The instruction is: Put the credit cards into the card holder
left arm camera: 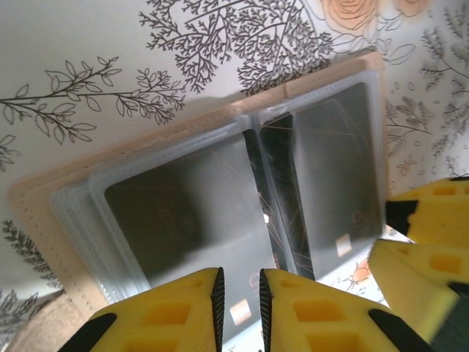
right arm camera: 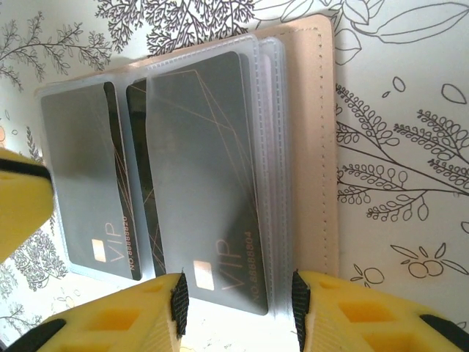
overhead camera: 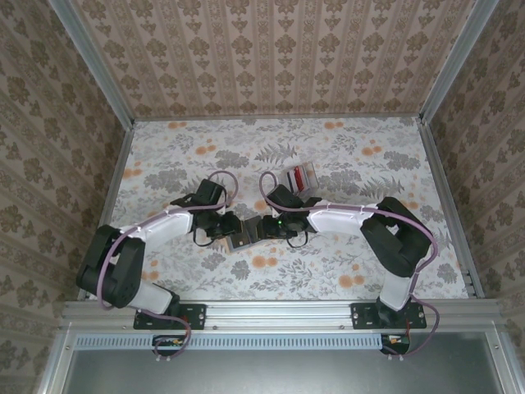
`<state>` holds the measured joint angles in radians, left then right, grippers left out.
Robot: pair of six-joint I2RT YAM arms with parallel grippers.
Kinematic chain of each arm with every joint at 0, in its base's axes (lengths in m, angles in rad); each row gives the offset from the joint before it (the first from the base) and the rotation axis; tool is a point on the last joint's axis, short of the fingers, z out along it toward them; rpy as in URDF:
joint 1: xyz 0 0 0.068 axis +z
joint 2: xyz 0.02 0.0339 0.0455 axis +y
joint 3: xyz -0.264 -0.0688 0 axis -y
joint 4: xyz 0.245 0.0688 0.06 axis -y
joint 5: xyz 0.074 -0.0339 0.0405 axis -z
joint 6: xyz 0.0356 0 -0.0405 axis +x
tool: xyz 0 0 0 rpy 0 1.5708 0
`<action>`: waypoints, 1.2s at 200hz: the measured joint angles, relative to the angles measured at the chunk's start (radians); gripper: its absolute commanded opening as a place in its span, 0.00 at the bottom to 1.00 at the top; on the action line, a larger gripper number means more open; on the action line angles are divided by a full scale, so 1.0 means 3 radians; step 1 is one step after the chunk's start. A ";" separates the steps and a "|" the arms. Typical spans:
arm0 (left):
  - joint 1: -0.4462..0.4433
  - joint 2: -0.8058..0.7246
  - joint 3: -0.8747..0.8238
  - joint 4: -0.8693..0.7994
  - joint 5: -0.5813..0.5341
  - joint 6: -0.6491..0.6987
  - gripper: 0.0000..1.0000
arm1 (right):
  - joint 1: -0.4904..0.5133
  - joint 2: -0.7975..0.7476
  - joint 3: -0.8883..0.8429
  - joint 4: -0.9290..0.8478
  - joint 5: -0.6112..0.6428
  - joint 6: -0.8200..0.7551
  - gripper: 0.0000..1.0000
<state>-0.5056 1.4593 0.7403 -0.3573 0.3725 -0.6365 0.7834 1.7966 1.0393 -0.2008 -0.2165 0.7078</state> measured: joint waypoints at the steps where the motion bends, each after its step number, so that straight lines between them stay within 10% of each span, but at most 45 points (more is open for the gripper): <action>1: 0.0000 0.0005 0.0000 0.0004 0.0001 0.0000 0.21 | 0.0001 -0.0001 0.0000 -0.0001 0.0000 0.0000 0.44; 240: 0.0006 0.0196 -0.0170 0.0445 0.0080 -0.0001 0.15 | 0.0006 0.0123 0.0086 0.0051 -0.0097 0.0006 0.44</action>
<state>-0.5037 1.5181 0.6891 -0.2237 0.3965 -0.6369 0.7853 1.8336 1.0653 -0.1856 -0.2455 0.7097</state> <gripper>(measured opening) 0.155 0.440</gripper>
